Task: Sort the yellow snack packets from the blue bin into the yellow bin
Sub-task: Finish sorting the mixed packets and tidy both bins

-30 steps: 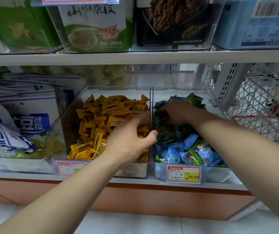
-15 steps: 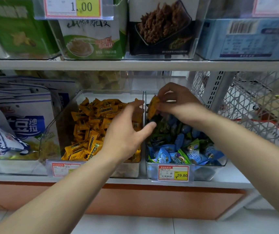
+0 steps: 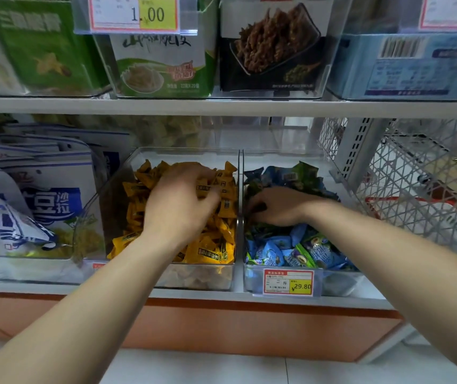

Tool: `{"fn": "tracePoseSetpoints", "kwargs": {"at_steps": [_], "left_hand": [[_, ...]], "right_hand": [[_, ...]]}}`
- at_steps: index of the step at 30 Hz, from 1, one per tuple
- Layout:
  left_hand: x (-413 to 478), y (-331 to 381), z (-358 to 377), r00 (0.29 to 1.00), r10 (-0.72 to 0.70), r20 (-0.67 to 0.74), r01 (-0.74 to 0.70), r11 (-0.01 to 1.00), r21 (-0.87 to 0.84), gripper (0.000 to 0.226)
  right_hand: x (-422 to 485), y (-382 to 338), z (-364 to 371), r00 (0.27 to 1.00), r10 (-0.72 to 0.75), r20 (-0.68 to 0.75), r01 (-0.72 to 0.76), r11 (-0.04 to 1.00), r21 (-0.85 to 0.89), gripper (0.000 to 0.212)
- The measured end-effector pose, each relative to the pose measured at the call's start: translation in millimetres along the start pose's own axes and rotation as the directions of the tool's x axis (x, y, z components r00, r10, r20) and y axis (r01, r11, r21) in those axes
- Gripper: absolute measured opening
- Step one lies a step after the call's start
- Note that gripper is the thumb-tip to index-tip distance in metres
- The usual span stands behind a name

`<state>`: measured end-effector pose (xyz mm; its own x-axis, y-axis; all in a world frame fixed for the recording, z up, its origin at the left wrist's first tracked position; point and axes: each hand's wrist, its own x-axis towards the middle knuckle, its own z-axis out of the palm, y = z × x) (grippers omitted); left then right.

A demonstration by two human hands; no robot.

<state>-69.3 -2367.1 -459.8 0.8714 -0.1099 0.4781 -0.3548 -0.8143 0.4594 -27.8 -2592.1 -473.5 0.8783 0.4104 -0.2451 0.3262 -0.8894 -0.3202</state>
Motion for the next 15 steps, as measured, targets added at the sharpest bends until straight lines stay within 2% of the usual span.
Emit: {"fn": "tracePoseSetpoints", "kwargs": {"at_steps": [3,5,10,15], "left_hand": [[-11,9,12,0.968,0.063,0.244,-0.054,0.997,-0.047,0.047],[-17,9,18,0.949,0.055,0.312,-0.028,0.995,-0.092,0.045],[-18,6,22,0.952,0.058,0.3,-0.022,0.993,-0.12,0.04],[-19,4,23,0.955,0.071,0.287,-0.038,0.992,-0.117,0.035]], "right_hand": [[5,3,0,0.991,0.03,0.13,-0.016,0.994,-0.105,0.04],[10,3,-2,0.985,0.055,0.165,-0.042,0.996,-0.084,0.039],[16,5,-3,0.976,0.115,0.184,-0.105,0.993,-0.061,0.041],[6,11,-3,0.973,0.094,0.213,-0.097,0.995,0.007,0.06]]}}
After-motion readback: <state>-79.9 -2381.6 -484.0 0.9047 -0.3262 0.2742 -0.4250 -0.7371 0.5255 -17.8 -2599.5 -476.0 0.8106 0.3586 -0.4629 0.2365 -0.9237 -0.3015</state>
